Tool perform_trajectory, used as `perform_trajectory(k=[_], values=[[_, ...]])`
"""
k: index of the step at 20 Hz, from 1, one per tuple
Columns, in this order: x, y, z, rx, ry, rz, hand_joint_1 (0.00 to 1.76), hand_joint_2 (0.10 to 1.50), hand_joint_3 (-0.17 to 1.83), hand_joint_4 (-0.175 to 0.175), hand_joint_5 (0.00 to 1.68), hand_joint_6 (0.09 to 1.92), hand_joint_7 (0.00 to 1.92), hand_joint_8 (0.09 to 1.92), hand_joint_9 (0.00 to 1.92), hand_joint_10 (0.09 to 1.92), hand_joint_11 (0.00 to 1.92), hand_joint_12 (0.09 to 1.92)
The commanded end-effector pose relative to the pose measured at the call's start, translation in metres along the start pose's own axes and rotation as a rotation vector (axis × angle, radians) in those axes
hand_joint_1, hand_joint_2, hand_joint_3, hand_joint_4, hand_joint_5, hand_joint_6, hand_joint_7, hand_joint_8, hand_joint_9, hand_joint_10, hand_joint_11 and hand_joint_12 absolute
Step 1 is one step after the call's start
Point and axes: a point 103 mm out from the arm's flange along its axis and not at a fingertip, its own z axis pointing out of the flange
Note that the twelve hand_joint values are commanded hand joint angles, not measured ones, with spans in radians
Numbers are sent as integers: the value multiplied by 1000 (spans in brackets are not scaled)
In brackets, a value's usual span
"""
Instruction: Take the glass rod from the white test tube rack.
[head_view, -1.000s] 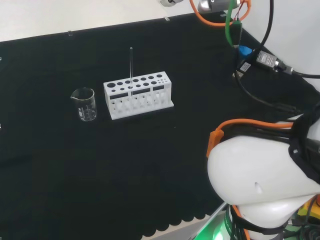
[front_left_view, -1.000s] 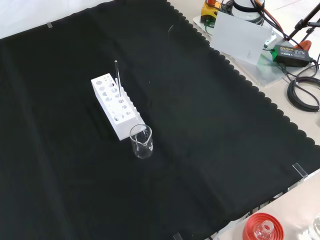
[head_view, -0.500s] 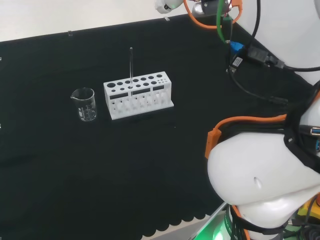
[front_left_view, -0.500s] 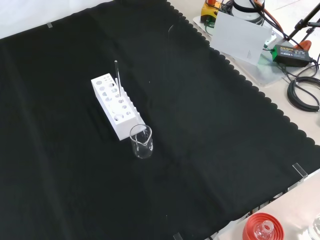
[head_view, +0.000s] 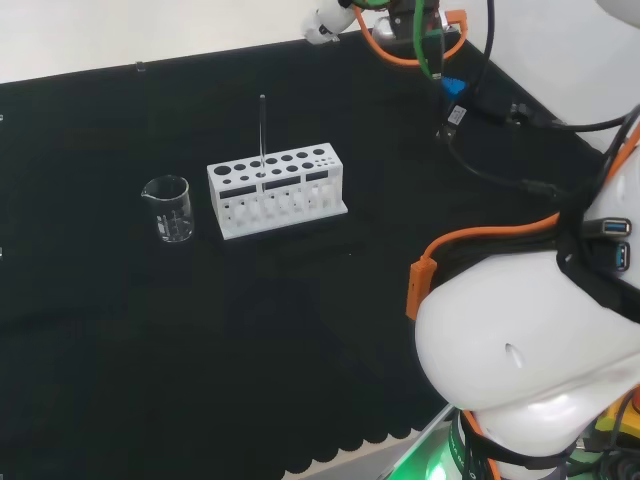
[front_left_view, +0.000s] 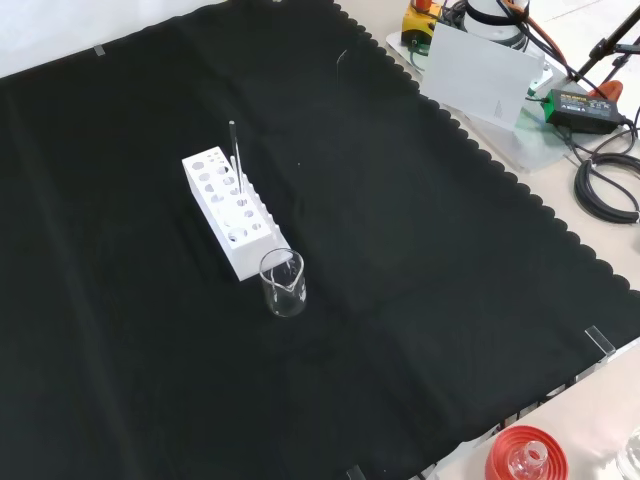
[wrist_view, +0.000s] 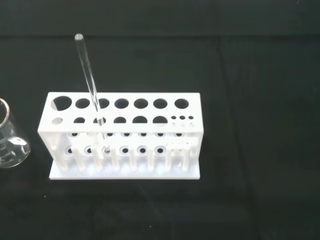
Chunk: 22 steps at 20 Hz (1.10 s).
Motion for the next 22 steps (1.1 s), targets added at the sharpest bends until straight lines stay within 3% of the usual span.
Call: perform_trajectory(k=[1, 22], values=[[7, 17, 8, 17, 22, -29, 546, 1109, -102, -67, 333, 87, 252, 832, 450, 867, 340, 1389], [36, 43, 30, 84, 83, -115, 550, 1116, -115, -66, 345, 87, 276, 843, 477, 862, 367, 1382]])
